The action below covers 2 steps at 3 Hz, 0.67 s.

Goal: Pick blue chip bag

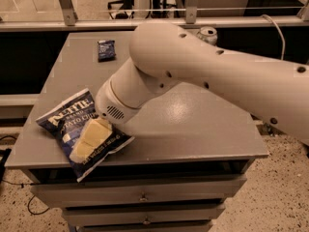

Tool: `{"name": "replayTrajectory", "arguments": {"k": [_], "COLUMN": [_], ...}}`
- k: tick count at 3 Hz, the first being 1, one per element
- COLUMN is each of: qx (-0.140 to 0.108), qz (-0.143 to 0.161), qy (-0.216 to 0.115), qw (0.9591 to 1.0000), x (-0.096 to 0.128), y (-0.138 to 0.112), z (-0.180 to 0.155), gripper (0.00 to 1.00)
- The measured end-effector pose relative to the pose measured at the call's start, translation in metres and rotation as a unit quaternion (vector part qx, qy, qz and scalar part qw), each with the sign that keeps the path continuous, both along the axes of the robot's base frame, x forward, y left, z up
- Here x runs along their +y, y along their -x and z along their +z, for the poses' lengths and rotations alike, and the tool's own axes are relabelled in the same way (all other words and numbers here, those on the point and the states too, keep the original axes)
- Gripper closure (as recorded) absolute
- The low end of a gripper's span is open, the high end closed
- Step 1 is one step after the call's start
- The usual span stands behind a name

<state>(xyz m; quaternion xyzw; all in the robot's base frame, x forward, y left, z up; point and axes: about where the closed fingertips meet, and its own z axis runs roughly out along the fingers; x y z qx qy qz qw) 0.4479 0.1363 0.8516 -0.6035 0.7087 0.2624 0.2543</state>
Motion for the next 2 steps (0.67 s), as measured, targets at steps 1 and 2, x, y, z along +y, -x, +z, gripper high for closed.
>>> {"name": "replayTrajectory", "arguments": {"k": [1, 2], "qx": [0.015, 0.017], "qz": [-0.005, -0.024], "qy": [0.001, 0.001], "qw": [0.9999, 0.9996], "x": [0.001, -0.016], "y": [0.001, -0.005], "z": [-0.007, 0.004], "gripper": [0.33, 0.66]}}
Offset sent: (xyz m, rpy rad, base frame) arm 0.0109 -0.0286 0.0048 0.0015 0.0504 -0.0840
